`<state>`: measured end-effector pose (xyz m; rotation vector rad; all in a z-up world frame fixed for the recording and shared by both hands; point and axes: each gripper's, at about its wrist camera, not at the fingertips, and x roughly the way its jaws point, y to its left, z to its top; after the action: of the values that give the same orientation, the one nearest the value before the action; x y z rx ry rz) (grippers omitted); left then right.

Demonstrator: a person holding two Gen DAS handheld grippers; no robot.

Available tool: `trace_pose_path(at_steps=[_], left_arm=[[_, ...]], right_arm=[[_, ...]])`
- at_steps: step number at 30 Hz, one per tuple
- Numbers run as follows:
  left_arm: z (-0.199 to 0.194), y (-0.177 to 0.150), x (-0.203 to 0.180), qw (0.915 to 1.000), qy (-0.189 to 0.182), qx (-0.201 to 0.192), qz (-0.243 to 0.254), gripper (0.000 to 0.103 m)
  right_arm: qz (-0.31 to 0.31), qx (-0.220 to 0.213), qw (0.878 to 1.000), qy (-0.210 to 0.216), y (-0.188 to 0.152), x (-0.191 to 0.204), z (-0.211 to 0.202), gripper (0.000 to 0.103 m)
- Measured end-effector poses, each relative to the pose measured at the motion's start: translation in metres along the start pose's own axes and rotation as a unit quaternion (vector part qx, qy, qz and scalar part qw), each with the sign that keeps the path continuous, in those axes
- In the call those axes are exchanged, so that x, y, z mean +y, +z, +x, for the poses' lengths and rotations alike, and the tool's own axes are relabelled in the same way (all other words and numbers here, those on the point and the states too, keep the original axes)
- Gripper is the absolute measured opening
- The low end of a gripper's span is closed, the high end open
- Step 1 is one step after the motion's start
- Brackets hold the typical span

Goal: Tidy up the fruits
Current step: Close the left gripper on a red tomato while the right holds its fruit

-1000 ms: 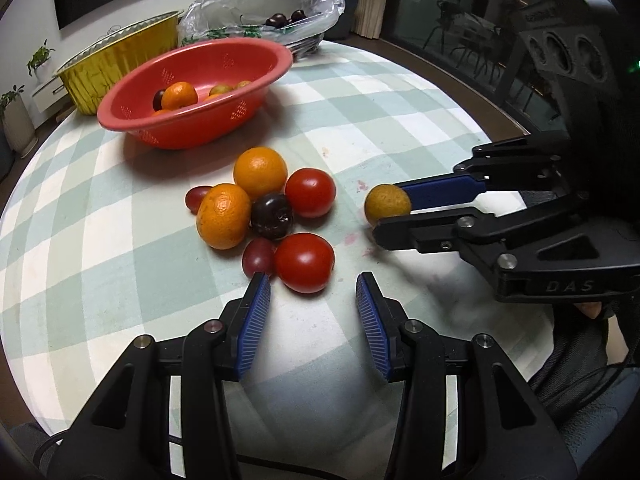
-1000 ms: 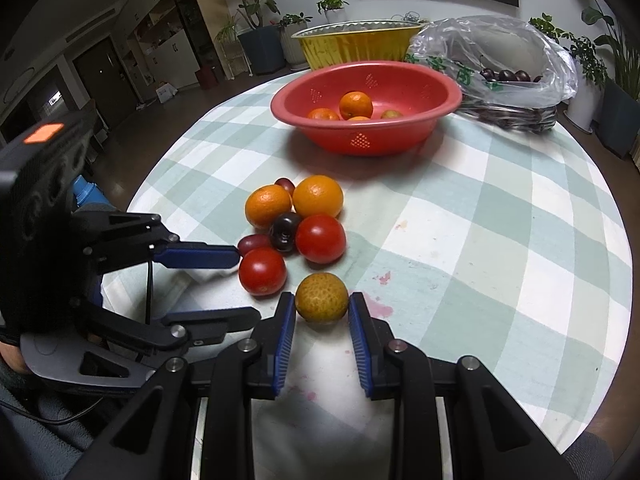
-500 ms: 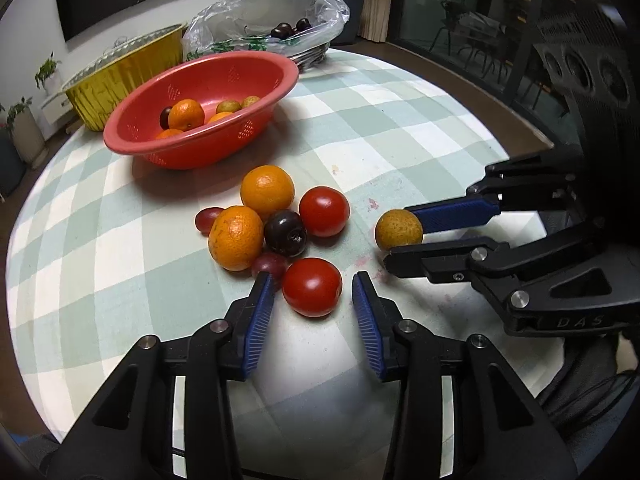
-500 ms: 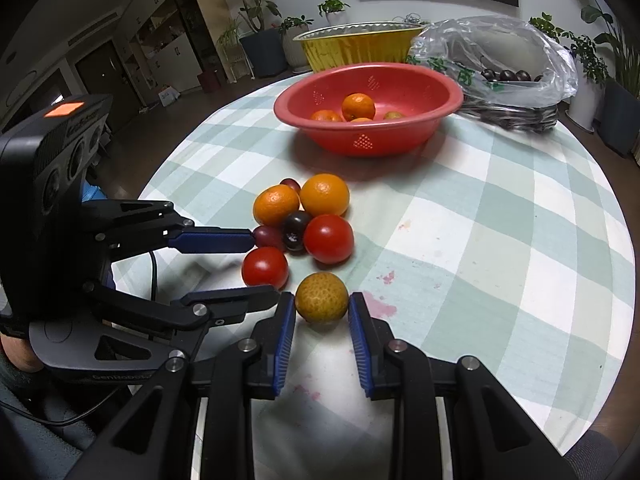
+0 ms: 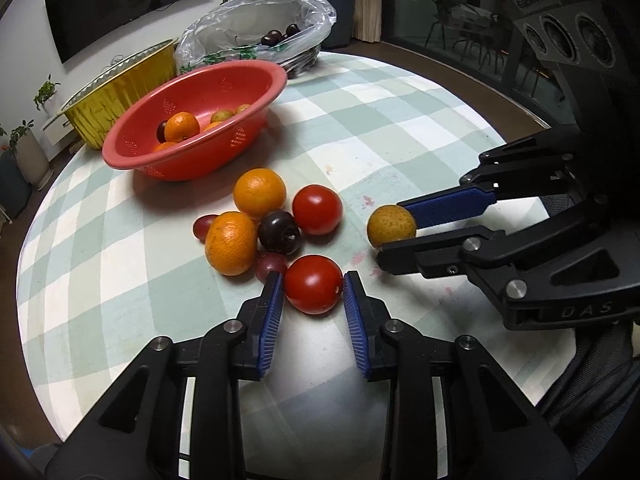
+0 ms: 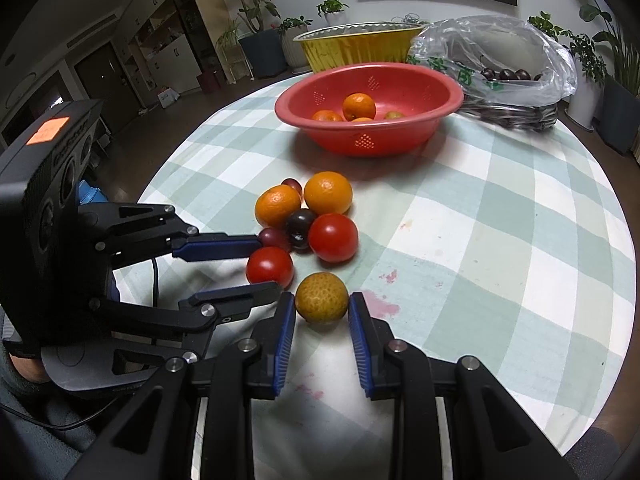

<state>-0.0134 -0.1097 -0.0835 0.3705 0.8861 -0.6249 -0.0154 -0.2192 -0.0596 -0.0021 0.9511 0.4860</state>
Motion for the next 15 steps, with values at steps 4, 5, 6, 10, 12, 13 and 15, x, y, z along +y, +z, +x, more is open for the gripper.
trace_pose_path(at_steps=[4,5,6,10,12,13,15], left_arm=[[-0.002,-0.003,0.004,0.9999,-0.013,-0.001,-0.012,0.028],[-0.003,-0.004,0.005,0.9997,-0.019,-0.002,-0.014,0.028],[-0.005,-0.004,0.005,0.9996,-0.023,-0.002,-0.016,0.028],[-0.012,-0.010,0.007,0.9991,-0.036,-0.004,-0.024,0.028],[-0.016,-0.013,0.009,0.9987,-0.040,-0.005,-0.030,0.028],[-0.017,-0.014,0.010,0.9986,-0.041,-0.006,-0.032,0.028],[-0.022,-0.016,0.014,0.9983,-0.044,-0.008,-0.037,0.028]], right_arm=[[0.002,-0.001,1.000,-0.001,0.000,0.000,-0.001,0.030],[0.003,-0.001,1.000,-0.002,0.001,0.000,-0.001,0.030],[0.004,-0.001,1.000,-0.003,0.001,-0.001,-0.001,0.030],[0.003,-0.002,1.000,-0.004,0.002,0.000,-0.003,0.030],[0.003,-0.003,1.000,-0.004,0.002,0.001,-0.004,0.030],[0.002,-0.003,1.000,-0.004,0.002,0.001,-0.004,0.030],[0.002,-0.003,1.000,-0.004,0.003,0.001,-0.004,0.030]])
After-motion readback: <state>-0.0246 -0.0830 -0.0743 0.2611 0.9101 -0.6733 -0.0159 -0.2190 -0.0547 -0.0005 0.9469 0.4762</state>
